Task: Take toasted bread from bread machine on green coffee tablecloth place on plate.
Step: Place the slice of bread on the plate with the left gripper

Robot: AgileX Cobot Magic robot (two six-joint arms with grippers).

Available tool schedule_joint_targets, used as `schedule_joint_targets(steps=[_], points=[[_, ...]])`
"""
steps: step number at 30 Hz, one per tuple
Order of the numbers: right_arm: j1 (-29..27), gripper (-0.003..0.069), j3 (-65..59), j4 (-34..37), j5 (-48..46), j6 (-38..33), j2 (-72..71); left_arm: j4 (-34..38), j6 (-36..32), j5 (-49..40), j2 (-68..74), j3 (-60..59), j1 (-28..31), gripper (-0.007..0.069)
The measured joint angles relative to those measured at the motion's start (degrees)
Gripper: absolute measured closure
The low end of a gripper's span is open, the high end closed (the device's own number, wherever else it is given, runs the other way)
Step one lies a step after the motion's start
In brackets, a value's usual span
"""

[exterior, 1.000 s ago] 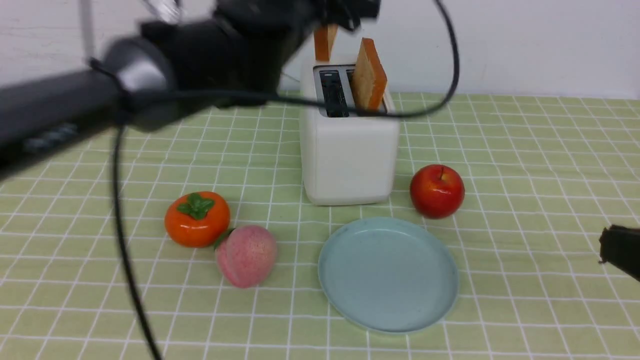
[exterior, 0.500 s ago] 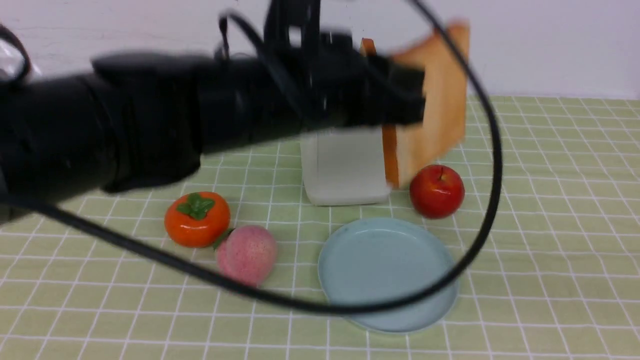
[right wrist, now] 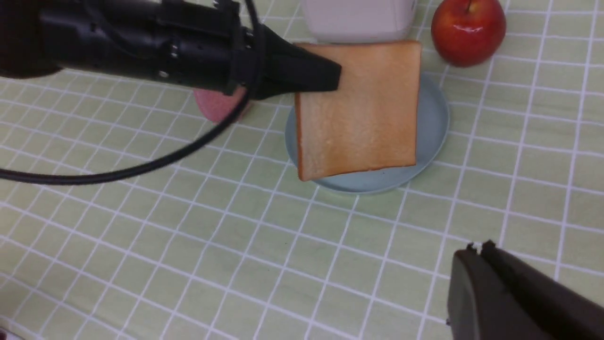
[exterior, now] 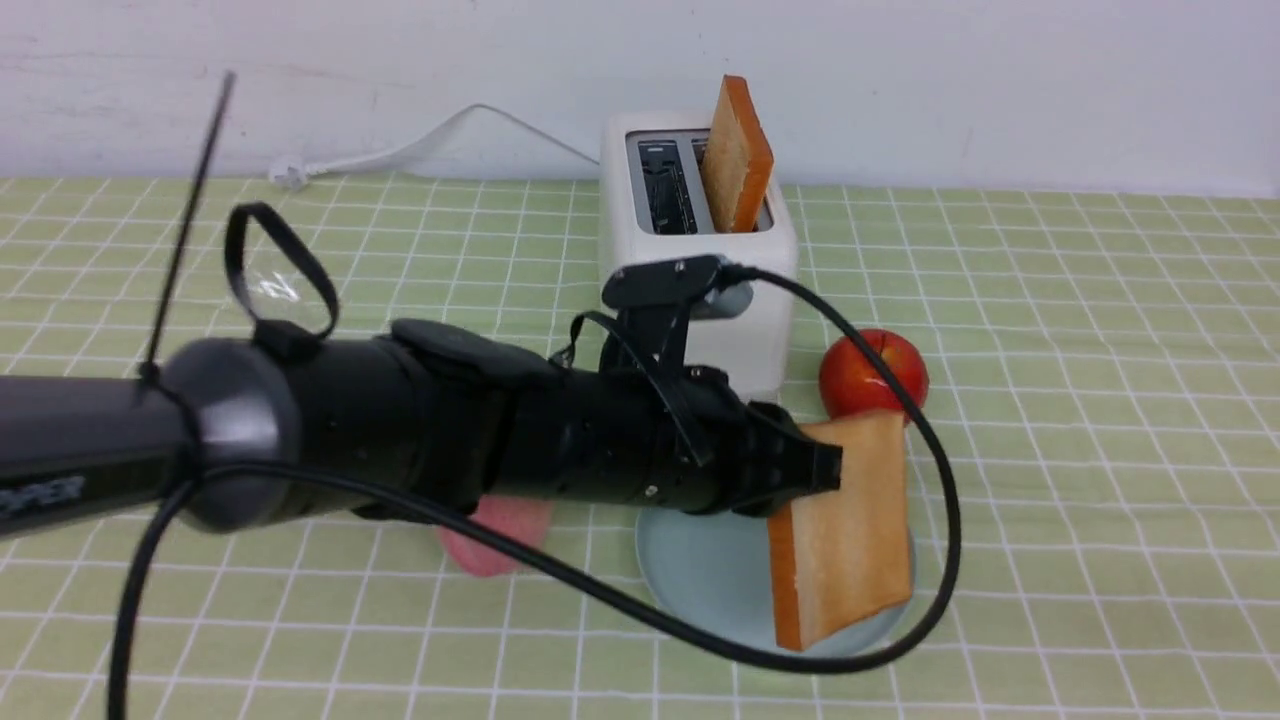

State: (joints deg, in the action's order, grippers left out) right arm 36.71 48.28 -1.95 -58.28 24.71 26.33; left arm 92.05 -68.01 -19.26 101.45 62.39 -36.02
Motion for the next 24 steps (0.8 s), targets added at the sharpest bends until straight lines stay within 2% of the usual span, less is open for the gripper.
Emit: schedule_joint_targets(steps=[8,12,15,16,19,21,24], points=[[0.0,0.0654,-0.8,1.9,0.0,-1.4,0.0,3.0,0.2,5.8,2.7,0.2,0.0,0.0507],[0.0,0.0652,-1.8,2.8,0.0,-1.7,0.0,3.1,0.2,6.7,3.2,0.4,0.0,0.0381],[0.0,0.0649,-1.8,2.8,0.2,-2.8,0.0,2.4,0.0,7.9,3.4,0.4,0.0,0.0246],[0.0,0.0648,-1.8,2.8,0.2,-3.5,0.0,2.1,0.0,8.6,3.4,0.4,0.0,0.0181],[0.0,0.0648,-1.8,2.9,0.3,-5.4,0.0,1.7,0.0,11.9,2.8,0.4,0.0,0.006],[0.0,0.0647,-1.8,2.9,0.3,-5.8,0.0,1.7,0.0,14.8,1.5,0.4,0.0,0.0011],[0.0,0.0646,-1.8,2.9,0.5,-6.2,0.0,1.7,0.0,19.3,-1.1,0.4,0.0,-0.0024]])
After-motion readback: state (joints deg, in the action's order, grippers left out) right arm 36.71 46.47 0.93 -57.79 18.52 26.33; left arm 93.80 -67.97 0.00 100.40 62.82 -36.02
